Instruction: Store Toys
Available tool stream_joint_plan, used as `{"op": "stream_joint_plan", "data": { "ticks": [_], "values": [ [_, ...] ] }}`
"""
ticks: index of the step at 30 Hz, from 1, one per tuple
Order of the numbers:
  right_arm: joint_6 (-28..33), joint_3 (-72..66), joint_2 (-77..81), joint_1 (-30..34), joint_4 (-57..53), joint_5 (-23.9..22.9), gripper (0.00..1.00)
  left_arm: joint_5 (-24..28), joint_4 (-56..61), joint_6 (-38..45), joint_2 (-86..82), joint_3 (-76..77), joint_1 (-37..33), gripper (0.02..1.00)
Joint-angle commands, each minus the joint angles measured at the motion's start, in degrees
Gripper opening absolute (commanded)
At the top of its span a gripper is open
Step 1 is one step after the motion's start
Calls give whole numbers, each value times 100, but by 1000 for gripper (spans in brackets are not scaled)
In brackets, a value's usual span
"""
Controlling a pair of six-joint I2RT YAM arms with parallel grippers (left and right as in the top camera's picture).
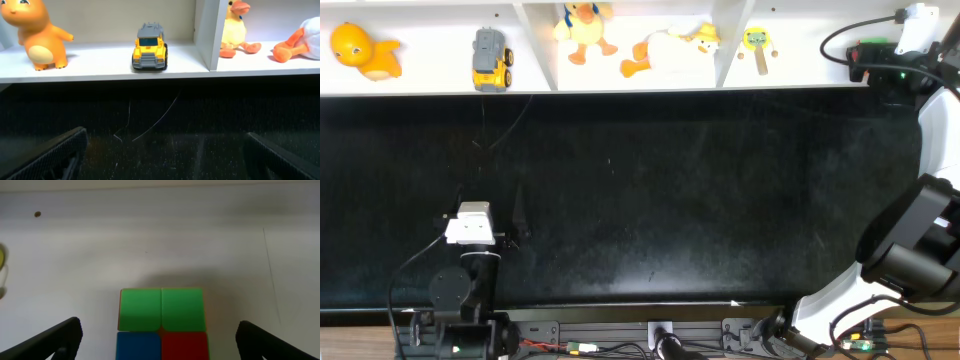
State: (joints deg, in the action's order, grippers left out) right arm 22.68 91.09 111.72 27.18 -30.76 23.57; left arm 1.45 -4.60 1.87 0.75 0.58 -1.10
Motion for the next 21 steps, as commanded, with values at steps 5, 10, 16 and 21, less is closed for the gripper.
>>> {"op": "stream_joint_plan", "data": {
  "ticks": [5, 10, 16, 21],
  "values": [
    [-107, -120, -881, -26, -4, -533, 993, -24, -22, -42, -59, -11, 22, 998],
    [-81, -1408, -1884, -22, 313, -870, 996, -24, -22, -42, -59, -11, 22, 996],
    [-118, -3311, -3237, -39, 577, -1226, 998, -24, -22, -42, -59, -11, 22, 998],
    [-699, -4098, -3792, -918, 999, -2326, 996, -24, -22, -42, -59, -11, 22, 998]
  ]
}}
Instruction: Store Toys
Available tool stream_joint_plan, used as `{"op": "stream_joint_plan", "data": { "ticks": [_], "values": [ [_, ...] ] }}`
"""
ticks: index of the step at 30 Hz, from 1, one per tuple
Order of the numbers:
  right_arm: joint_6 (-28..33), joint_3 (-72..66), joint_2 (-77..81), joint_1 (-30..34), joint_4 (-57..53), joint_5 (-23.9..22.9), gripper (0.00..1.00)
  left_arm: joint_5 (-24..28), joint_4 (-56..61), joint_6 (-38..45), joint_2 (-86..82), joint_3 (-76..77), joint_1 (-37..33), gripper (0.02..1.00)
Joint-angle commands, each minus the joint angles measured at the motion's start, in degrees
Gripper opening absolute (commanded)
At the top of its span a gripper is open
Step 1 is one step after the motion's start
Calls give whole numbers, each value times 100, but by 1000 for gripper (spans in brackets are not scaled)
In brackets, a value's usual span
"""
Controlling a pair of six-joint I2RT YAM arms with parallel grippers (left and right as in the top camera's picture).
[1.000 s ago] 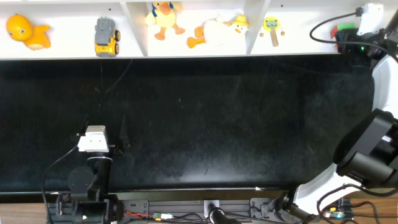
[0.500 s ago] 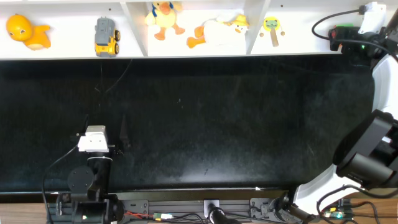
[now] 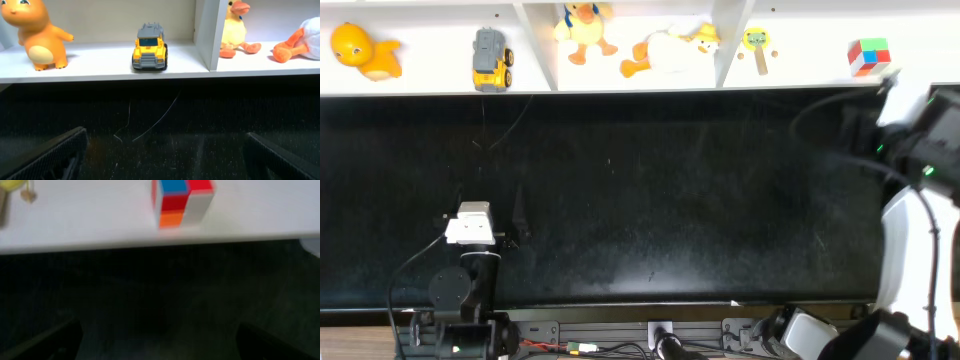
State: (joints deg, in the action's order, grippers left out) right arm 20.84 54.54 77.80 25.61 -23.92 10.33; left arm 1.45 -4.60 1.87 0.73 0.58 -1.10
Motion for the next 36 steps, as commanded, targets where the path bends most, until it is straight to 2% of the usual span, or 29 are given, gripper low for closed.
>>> {"op": "stream_joint_plan", "data": {
  "ticks": [1, 3, 6, 11, 16, 22, 26, 36],
  "values": [
    [-675, -538, -472, -1014, 400, -1213, 993, -26, -22, -42, -57, -11, 22, 998],
    [-1023, -796, -675, -1572, 597, -1537, 996, -24, -22, -42, -57, -11, 22, 998],
    [-1349, -1436, -1211, -2387, 925, -1753, 993, -24, -22, -42, -57, -11, 22, 998],
    [-1823, -2732, -2450, -3150, 1506, -1786, 998, -26, -22, -42, -57, -11, 22, 998],
    [-2559, -3862, -3919, -3233, 2306, -1784, 996, -24, -22, -42, -57, -11, 22, 996],
    [-2581, -4892, -5099, -3233, 3467, -1775, 996, -26, -22, -42, -57, -11, 22, 998],
    [-2581, -5342, -5659, -3233, 3869, -1720, 996, -26, -22, -42, -57, -11, 22, 998],
    [-2553, -5429, -7051, -3233, 2743, -1753, 996, -24, -22, -42, -57, -11, 22, 998]
  ]
}}
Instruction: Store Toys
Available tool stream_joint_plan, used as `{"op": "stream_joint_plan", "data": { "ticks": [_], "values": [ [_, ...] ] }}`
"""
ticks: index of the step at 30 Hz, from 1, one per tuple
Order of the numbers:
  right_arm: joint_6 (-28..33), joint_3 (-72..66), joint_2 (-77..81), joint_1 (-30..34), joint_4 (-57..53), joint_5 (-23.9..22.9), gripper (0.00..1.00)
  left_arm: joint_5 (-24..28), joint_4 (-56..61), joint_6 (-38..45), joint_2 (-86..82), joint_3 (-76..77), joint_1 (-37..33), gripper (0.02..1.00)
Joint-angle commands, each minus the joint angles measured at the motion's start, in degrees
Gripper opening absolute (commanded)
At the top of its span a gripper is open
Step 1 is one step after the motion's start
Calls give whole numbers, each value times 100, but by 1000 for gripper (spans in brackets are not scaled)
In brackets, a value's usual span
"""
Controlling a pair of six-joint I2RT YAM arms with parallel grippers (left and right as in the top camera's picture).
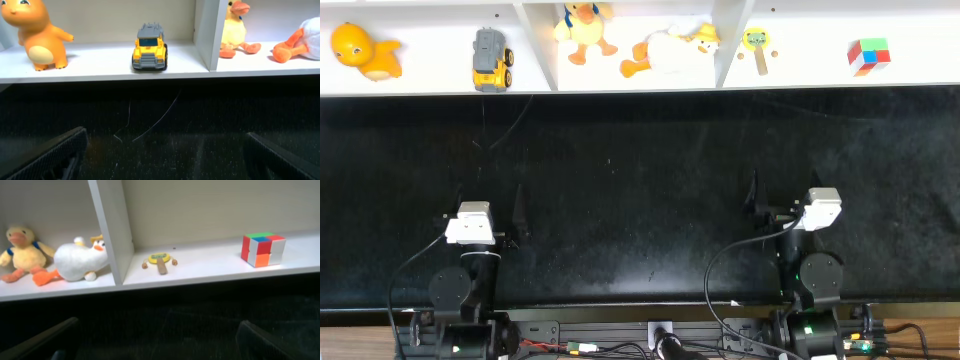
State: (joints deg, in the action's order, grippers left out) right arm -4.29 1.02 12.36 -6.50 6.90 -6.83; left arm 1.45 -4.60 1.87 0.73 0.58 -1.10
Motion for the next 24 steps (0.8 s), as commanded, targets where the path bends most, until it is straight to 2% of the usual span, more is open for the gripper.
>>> {"op": "stream_joint_plan", "data": {
  "ticks": [1, 4, 24],
  "values": [
    [-39, -76, -654, -22, -544, -81, 996, -26, -22, -42, -57, -11, 22, 998],
    [-42, -76, -1019, -22, -1086, -68, 996, -26, -22, -42, -57, -11, 22, 996],
    [-44, -79, -1217, -22, -1060, -26, 996, -26, -22, -42, -57, -11, 22, 998]
  ]
}}
